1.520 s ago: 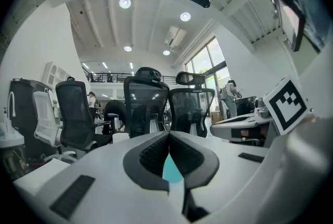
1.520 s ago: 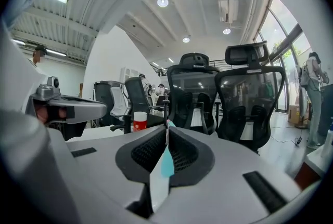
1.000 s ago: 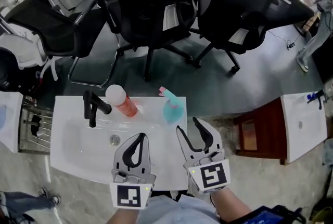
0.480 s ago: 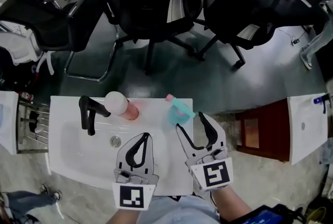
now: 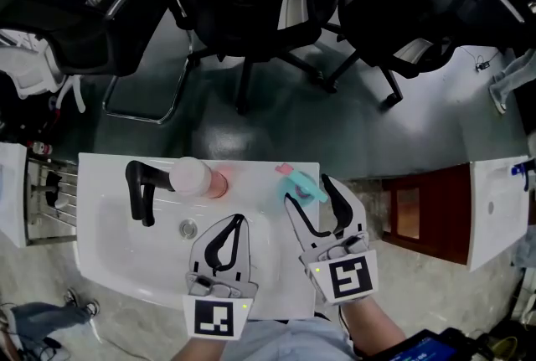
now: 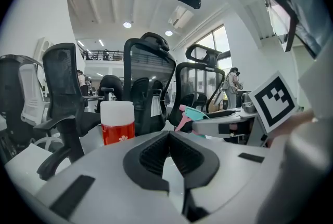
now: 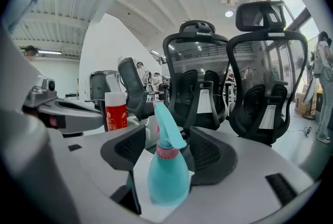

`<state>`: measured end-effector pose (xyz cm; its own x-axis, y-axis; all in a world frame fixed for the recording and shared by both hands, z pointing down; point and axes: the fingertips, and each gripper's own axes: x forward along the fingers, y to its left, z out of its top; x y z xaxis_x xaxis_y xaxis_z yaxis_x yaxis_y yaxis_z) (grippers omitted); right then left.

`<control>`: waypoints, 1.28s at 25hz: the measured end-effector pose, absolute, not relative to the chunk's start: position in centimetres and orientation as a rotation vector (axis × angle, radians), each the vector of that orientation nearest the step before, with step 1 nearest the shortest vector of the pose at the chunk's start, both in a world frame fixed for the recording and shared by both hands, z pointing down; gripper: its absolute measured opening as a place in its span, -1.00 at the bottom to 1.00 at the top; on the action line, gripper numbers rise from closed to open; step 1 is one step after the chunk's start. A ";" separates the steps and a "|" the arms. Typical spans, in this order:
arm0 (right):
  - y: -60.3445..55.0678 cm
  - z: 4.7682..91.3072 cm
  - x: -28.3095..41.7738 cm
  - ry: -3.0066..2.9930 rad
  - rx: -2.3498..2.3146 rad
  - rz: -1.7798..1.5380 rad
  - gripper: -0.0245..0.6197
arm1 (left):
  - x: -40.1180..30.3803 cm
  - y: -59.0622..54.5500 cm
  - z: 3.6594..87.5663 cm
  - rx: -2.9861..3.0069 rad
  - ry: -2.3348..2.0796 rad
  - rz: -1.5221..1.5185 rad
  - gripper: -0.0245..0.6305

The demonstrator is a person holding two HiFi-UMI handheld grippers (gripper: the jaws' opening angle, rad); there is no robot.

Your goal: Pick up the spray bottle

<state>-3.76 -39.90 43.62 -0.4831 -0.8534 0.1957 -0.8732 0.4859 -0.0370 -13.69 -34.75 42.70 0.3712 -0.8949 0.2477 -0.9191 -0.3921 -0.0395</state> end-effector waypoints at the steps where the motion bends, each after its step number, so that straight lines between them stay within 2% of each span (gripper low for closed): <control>1: -40.1 43.7 -3.9 -2.576 1.505 0.200 -0.06 | -13.8 -34.9 42.8 2.508 -1.670 0.347 -0.88; 32: -42.0 44.5 -5.0 -2.569 1.457 0.172 -0.32 | -14.3 -36.6 43.5 2.487 -1.673 0.357 -0.87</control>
<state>-4.95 -41.95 44.49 -0.5022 -0.8375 0.2151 -0.8587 0.5123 -0.0102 -14.29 -36.62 43.50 0.3599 -0.8955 0.2619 -0.9245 -0.3802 -0.0293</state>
